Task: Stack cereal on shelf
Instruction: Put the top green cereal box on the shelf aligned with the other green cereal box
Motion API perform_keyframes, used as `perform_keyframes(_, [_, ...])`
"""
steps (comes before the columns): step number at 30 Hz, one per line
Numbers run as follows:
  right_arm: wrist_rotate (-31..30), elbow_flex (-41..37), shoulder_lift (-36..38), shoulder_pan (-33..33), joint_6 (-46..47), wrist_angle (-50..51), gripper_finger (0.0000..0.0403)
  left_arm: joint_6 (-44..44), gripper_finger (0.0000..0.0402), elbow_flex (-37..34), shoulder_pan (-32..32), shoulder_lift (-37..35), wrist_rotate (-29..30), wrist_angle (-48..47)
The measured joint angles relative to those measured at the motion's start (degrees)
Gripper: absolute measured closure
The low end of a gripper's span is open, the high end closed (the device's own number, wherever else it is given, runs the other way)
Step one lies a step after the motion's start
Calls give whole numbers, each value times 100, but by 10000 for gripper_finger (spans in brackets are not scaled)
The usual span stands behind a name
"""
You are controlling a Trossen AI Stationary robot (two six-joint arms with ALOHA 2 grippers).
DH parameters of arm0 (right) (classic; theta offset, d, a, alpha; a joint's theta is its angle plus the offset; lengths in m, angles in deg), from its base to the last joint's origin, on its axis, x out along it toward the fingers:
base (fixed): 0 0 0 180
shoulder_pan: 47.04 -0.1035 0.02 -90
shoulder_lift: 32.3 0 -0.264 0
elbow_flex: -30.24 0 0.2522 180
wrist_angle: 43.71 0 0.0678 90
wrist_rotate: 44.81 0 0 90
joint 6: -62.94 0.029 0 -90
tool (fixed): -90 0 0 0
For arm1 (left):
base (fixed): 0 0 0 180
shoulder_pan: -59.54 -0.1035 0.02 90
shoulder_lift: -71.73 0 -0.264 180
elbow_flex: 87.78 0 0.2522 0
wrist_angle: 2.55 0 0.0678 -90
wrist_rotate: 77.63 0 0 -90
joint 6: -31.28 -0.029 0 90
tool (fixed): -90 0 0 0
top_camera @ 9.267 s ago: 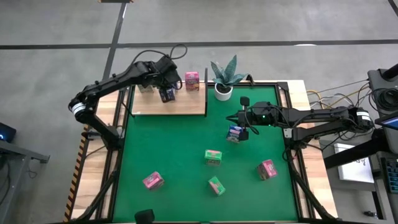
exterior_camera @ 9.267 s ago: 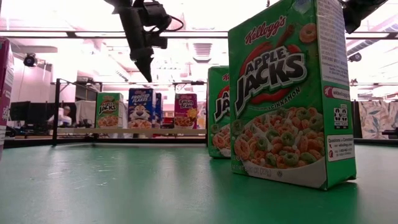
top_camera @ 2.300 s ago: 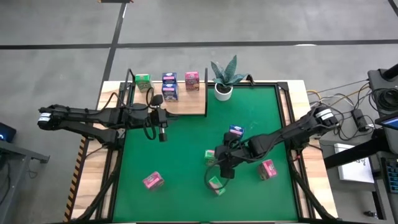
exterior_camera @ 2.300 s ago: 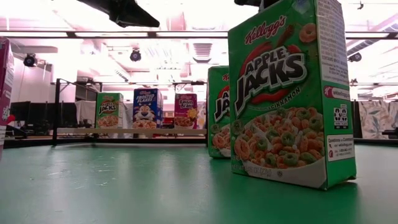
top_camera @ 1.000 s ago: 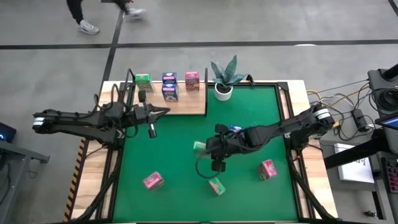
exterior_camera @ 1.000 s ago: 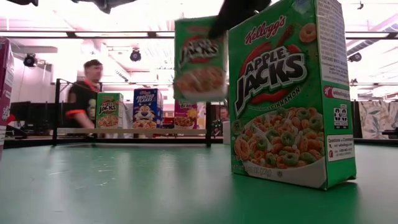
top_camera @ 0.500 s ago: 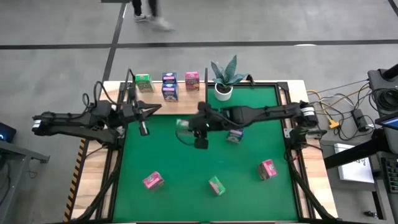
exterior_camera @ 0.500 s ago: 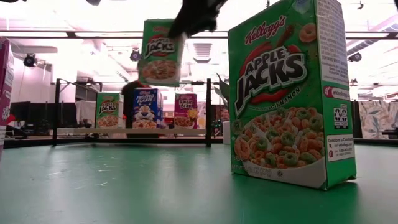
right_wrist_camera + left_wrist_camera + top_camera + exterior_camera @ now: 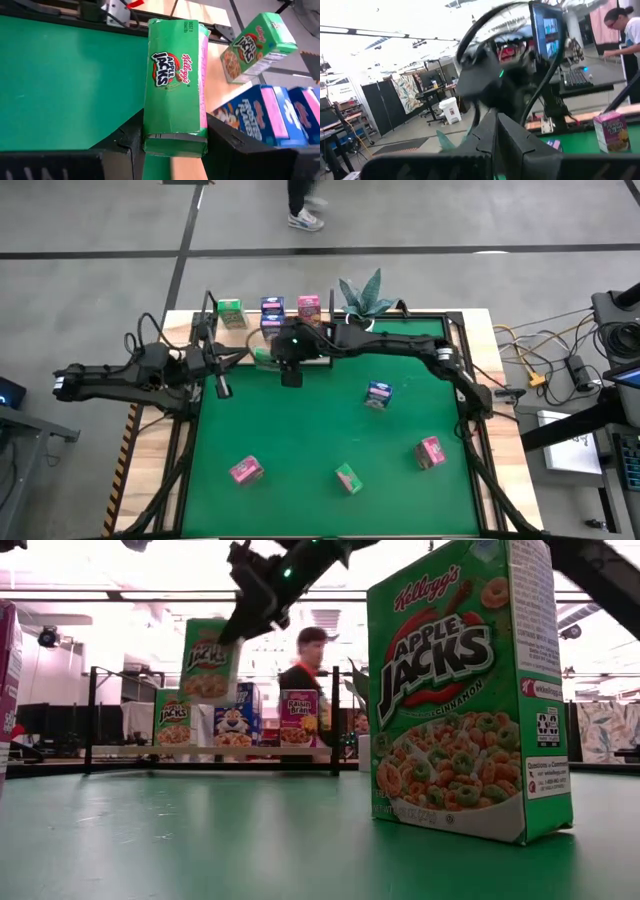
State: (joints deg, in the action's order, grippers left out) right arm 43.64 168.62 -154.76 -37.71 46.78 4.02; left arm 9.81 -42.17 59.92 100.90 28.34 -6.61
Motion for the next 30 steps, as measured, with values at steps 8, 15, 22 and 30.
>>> perform_keyframes(8, [161, 1043, -979, 235, -263, -146, 266, 47, 402, -116, 0, -212, 2, 17])
perform_keyframes(15, [159, 976, -1049, 327, -307, -421, 266, 2, 402, -126, 0, -212, 2, -15])
perform_keyframes(22, [158, 973, -1074, 415, -298, -463, 266, -49, 402, -126, 0, -205, 2, -11])
perform_keyframes(30, [156, 858, -1074, 473, -256, -415, 252, -54, 402, -126, 0, -190, 2, -12])
